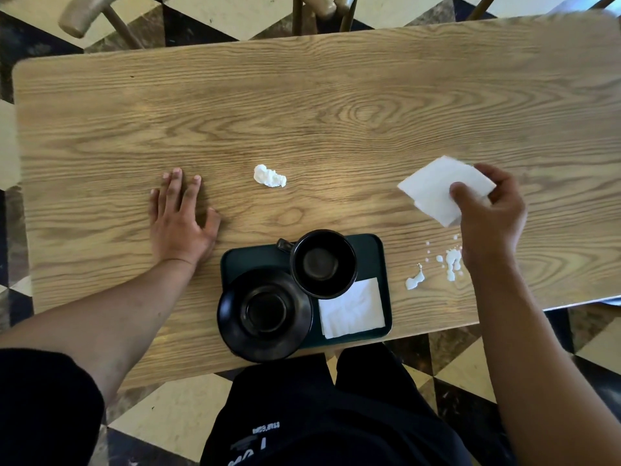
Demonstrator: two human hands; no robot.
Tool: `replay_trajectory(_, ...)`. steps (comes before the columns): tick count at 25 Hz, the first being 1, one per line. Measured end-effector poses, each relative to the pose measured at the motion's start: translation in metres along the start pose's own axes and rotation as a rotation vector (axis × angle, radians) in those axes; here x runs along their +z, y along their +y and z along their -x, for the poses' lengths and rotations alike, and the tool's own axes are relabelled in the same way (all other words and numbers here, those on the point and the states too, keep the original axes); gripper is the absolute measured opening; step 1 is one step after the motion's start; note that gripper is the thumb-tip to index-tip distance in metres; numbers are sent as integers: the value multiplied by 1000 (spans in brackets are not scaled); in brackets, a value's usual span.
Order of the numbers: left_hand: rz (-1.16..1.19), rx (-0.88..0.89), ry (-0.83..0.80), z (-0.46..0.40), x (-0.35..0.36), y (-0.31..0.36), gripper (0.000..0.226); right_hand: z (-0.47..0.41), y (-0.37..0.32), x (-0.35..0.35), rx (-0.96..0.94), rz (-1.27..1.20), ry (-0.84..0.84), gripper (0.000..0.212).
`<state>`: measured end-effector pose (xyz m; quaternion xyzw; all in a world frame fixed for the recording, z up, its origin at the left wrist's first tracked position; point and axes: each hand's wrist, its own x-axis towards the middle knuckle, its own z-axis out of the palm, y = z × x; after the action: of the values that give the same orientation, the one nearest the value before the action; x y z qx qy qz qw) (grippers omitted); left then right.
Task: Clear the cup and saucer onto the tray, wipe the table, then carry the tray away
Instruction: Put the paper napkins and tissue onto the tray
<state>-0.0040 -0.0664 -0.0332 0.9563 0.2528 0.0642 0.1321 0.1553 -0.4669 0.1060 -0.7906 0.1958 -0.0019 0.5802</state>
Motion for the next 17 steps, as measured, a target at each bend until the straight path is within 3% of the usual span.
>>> replay_trajectory(4,0,-3,-18,-1,-1,0,67,37,13,-22,208,-41,-196,16)
replay_trajectory(8,-3,-10,-37,0,-2,1,67,87,31,-37,451,-170,-439,33)
replay_trajectory(9,3,-13,-42,0,-3,1,67,97,40,-39,499,-129,-465,29)
replay_trajectory(13,14,-25,-45,-1,-4,2,67,121,74,-43,286,554,-435,9)
replay_trajectory(17,18,-26,-48,-1,-3,2,67,129,73,-47,192,682,-358,14)
